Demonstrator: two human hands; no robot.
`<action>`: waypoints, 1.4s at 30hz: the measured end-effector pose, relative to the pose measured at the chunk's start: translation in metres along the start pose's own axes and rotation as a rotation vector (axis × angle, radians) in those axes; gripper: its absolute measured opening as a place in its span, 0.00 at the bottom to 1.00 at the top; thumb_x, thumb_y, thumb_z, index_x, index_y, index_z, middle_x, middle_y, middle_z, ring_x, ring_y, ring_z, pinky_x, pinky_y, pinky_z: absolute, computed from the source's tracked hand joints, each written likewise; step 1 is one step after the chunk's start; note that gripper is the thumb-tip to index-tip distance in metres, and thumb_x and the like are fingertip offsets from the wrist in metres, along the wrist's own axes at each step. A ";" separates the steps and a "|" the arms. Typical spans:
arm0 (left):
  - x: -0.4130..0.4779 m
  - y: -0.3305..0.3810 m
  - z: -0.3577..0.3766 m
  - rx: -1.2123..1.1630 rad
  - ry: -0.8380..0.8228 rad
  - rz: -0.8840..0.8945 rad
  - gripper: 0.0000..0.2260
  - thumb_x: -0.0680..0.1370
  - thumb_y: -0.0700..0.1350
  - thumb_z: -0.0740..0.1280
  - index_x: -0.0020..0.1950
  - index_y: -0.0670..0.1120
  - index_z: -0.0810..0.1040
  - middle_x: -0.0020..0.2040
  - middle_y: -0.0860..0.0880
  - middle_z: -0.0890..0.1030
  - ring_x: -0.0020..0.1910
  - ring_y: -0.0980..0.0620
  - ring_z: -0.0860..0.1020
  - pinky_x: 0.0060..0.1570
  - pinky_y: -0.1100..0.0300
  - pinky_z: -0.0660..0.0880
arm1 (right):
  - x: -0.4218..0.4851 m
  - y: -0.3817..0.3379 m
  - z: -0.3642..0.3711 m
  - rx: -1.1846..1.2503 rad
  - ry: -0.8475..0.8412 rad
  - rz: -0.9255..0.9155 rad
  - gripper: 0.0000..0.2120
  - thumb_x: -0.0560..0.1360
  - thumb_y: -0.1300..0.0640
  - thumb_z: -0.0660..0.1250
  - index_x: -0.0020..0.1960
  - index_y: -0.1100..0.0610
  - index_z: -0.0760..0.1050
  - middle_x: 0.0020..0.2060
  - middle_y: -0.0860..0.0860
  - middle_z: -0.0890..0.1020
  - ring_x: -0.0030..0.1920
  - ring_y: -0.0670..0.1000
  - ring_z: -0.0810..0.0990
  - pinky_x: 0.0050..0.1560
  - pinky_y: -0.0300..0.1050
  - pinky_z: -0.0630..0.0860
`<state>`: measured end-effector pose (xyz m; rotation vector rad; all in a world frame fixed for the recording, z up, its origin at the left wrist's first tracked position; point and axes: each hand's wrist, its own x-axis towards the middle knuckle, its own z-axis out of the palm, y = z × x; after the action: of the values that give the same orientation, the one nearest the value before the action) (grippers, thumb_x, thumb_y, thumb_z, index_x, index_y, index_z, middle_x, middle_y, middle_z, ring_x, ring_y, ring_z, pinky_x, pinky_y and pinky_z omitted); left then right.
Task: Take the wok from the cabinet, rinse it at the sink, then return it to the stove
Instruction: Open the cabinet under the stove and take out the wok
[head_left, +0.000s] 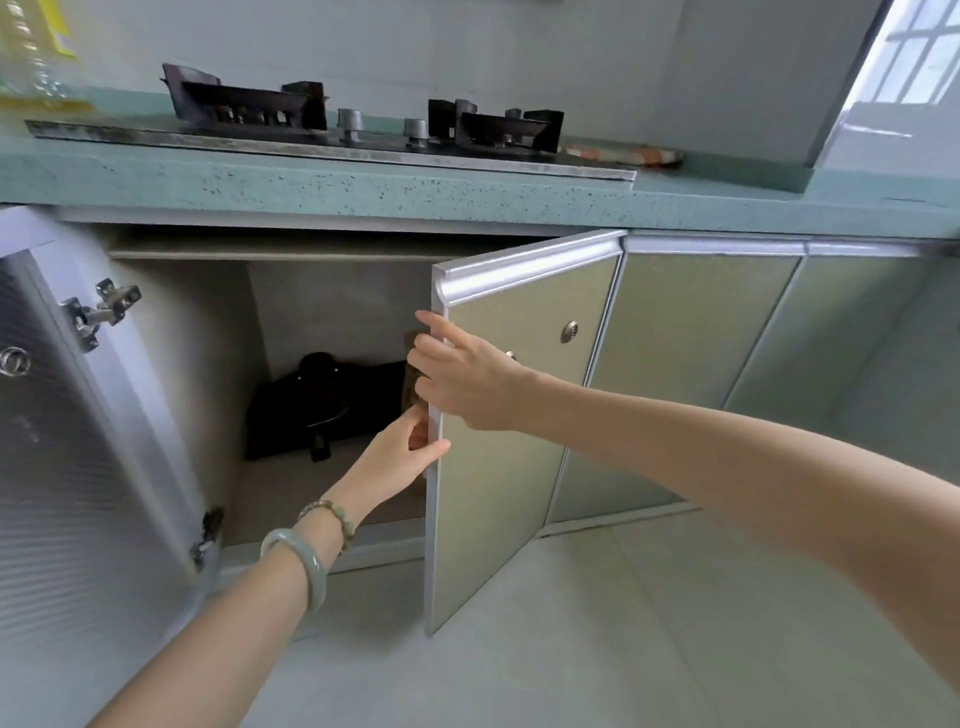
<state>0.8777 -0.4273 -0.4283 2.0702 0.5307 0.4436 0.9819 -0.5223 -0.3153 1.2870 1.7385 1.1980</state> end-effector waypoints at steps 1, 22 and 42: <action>-0.007 0.006 0.007 -0.002 -0.020 0.003 0.07 0.76 0.51 0.66 0.52 0.58 0.72 0.49 0.58 0.80 0.52 0.58 0.79 0.56 0.56 0.75 | -0.013 -0.002 -0.002 0.003 0.018 -0.002 0.14 0.67 0.59 0.55 0.38 0.50 0.79 0.42 0.49 0.78 0.51 0.53 0.76 0.72 0.56 0.62; -0.038 0.127 0.193 0.112 -0.137 0.209 0.10 0.77 0.53 0.65 0.51 0.47 0.70 0.44 0.52 0.79 0.44 0.54 0.78 0.42 0.64 0.71 | -0.273 0.001 -0.006 0.100 -0.112 0.121 0.24 0.72 0.62 0.43 0.48 0.55 0.78 0.50 0.54 0.79 0.58 0.60 0.73 0.75 0.55 0.50; 0.013 0.179 0.309 0.021 -0.090 0.156 0.07 0.77 0.46 0.64 0.52 0.44 0.71 0.50 0.46 0.80 0.50 0.44 0.79 0.50 0.54 0.75 | -0.363 0.015 0.045 0.102 -0.347 0.312 0.16 0.69 0.61 0.55 0.49 0.58 0.79 0.54 0.58 0.78 0.58 0.62 0.75 0.70 0.58 0.61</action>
<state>1.0789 -0.7225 -0.4310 2.1496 0.3228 0.4344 1.1368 -0.8544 -0.3229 1.7607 1.3970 0.9836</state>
